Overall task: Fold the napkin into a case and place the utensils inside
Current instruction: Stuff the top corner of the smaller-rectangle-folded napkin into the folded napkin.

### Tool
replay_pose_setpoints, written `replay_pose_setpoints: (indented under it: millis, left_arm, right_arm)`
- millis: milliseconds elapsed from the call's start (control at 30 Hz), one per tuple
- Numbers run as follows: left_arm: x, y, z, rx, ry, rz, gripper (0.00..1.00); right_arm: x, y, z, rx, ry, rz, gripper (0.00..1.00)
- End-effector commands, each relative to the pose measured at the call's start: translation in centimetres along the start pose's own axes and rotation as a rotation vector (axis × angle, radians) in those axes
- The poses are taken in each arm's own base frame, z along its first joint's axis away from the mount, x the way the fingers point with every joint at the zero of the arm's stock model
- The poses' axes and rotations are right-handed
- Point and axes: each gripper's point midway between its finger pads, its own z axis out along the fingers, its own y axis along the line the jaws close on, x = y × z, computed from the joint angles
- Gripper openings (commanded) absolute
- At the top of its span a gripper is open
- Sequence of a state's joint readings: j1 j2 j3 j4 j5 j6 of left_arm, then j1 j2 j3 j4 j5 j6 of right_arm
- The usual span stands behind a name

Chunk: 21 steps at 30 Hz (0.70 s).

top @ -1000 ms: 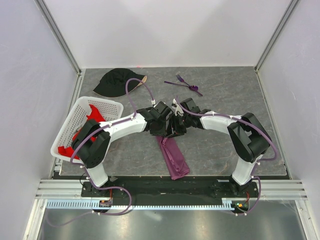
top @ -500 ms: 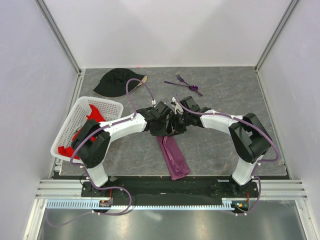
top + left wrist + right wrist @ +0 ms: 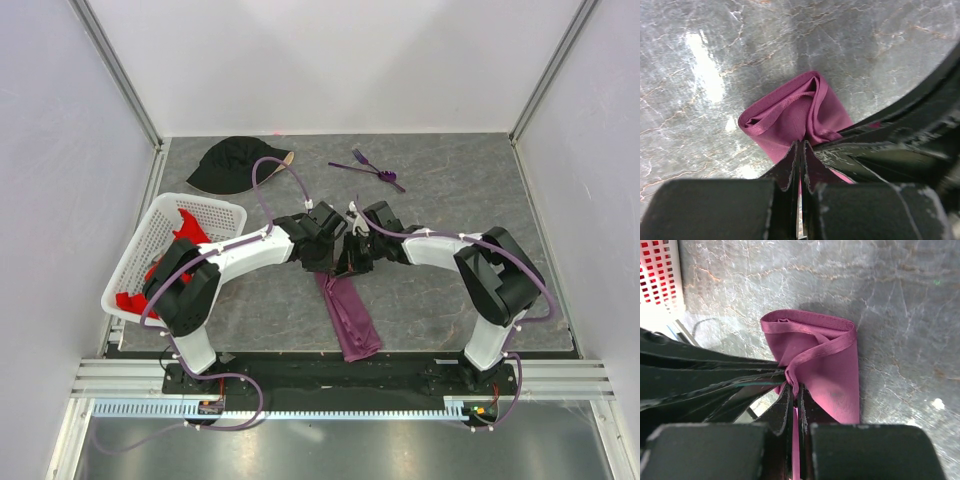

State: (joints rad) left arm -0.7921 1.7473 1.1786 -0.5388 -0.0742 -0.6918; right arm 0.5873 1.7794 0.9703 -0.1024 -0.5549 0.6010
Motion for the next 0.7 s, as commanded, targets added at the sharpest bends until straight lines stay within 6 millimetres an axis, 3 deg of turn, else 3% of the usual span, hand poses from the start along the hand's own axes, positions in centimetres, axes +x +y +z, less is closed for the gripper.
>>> replay_pose_setpoints:
  millis: [0,167,300,433,667]
  left_arm:
    - [-1.8,-2.2,-1.9,0.091,-0.052,-0.055,0.02]
    - [-1.0,-1.8,-1.2,0.101,-0.035,-0.082,0.02]
    - [-0.7,-1.7,-1.1,0.103,-0.029,-0.089,0.02]
    - [-1.2,-1.7,-1.9,0.11,-0.051,-0.087,0.02]
    - [-0.6,-1.0,-1.7,0.094,-0.045,-0.097,0.02]
  right_arm:
    - [-0.7,1.8,0.7,-0.106,-0.053,0.037,0.0]
    - [-0.7,2.6,2.5,-0.182,-0.069,0.082,0.01]
    - [0.3,1.7,2.6,-0.148,-0.049,0.07,0.05]
    - [0.5,0.8,1.5,-0.093,-0.043,0.003,0.16]
    - [-0.2,1.4,-0.8,-0.052,-0.066,-0.067,0.35]
